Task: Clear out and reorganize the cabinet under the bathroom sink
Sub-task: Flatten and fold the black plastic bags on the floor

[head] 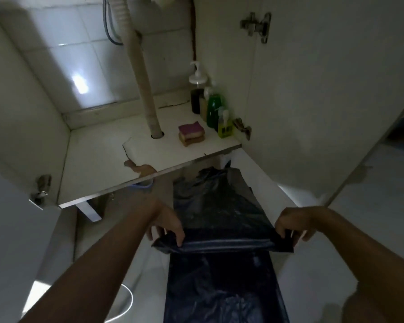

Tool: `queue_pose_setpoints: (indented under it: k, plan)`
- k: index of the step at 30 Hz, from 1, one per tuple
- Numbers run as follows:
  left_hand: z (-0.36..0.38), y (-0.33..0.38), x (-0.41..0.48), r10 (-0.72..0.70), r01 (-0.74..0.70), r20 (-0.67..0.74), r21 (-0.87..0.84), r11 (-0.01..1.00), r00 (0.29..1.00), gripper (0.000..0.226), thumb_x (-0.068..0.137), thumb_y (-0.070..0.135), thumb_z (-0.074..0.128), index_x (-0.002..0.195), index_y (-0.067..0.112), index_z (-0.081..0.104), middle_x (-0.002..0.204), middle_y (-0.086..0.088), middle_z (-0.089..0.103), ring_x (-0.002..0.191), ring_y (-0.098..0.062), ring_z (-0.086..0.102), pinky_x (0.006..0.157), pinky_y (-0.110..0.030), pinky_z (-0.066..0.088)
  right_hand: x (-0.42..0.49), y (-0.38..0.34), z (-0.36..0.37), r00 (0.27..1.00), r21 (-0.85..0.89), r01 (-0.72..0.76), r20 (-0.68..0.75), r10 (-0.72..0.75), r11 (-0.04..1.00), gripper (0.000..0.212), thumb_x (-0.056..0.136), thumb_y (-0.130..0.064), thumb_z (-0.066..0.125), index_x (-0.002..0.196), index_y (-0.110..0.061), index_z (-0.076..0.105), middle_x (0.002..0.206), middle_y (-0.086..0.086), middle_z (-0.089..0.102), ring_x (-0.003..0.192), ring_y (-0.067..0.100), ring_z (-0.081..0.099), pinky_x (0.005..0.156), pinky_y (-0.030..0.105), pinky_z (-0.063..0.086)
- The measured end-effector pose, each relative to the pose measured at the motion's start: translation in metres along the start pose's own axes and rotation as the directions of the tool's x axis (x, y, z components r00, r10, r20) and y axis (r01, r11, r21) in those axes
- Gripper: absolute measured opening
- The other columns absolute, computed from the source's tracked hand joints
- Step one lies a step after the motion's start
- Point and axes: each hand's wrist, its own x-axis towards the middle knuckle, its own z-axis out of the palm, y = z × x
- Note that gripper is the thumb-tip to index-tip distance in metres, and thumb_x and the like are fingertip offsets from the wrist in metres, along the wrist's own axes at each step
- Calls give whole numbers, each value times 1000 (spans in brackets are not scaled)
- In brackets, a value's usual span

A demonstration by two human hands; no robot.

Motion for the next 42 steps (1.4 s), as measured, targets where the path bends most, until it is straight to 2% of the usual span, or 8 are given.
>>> queue_pose_setpoints:
  k: [18, 23, 30, 32, 34, 37, 39, 42]
  plan:
    - [107, -18, 113, -40, 40, 74, -1, 999, 996, 56, 76, 35, 77, 127, 19, 59, 130, -3, 54, 119, -23, 56, 99, -45, 51, 79, 45, 131, 958, -32, -215, 188, 217, 976, 40, 87, -17, 57, 126, -16, 47, 120, 5, 64, 99, 16, 71, 90, 33, 48]
    - [125, -15, 118, -20, 10, 73, 133, 991, 997, 60, 83, 36, 73, 134, 9, 56, 137, -10, 56, 106, -20, 54, 55, -20, 45, 86, 48, 152, 929, -102, -223, 280, 243, 970, 43, 84, -20, 56, 126, -18, 48, 127, 5, 62, 105, 16, 71, 84, 31, 46]
    - [154, -12, 126, 5, -24, 134, 137, 990, 991, 49, 91, 36, 66, 135, 16, 58, 145, -4, 50, 131, -20, 50, 70, -17, 44, 84, 53, 181, 919, -161, -215, 302, 256, 963, 50, 90, -18, 56, 138, -8, 44, 122, 13, 62, 89, 22, 68, 55, 20, 46]
    - [164, -11, 127, 23, -34, 170, 59, 998, 985, 53, 91, 44, 65, 137, 17, 55, 145, -1, 49, 131, -20, 49, 85, -23, 41, 87, 53, 192, 886, -217, -242, 349, 307, 946, 43, 95, -19, 54, 136, -9, 49, 122, 12, 61, 99, 24, 66, 68, 29, 54]
    - [167, -15, 131, 77, -79, 77, 19, 997, 994, 62, 82, 64, 64, 127, 21, 63, 133, 1, 58, 114, -17, 58, 88, -25, 44, 90, 50, 194, 914, -224, -191, 313, 256, 956, 28, 101, -24, 47, 117, -11, 65, 120, 11, 62, 107, 27, 62, 88, 35, 53]
    - [167, -28, 161, 188, -152, -349, 127, 980, 918, 55, 78, 72, 59, 106, 26, 68, 115, 2, 67, 104, -17, 62, 86, -31, 51, 98, 42, 187, 995, -142, 97, -1, -98, 985, 26, 90, -33, 49, 72, -18, 60, 78, 5, 60, 71, 24, 56, 74, 40, 52]
    - [175, -28, 182, 209, -141, -604, 159, 977, 769, 45, 85, 59, 57, 117, 27, 59, 124, -2, 61, 113, -24, 58, 90, -38, 50, 107, 36, 196, 940, -188, 226, -213, -265, 956, 14, 89, -33, 49, 91, -22, 59, 95, 2, 61, 83, 22, 57, 81, 44, 49]
    - [203, -24, 208, 197, -102, -717, 174, 979, 669, 68, 91, 59, 46, 148, 27, 31, 153, -10, 31, 138, -34, 34, 106, -51, 38, 127, 32, 230, 832, -374, 224, -407, -376, 900, 54, 95, -45, 47, 146, -33, 33, 151, 0, 34, 136, 27, 37, 106, 47, 39]
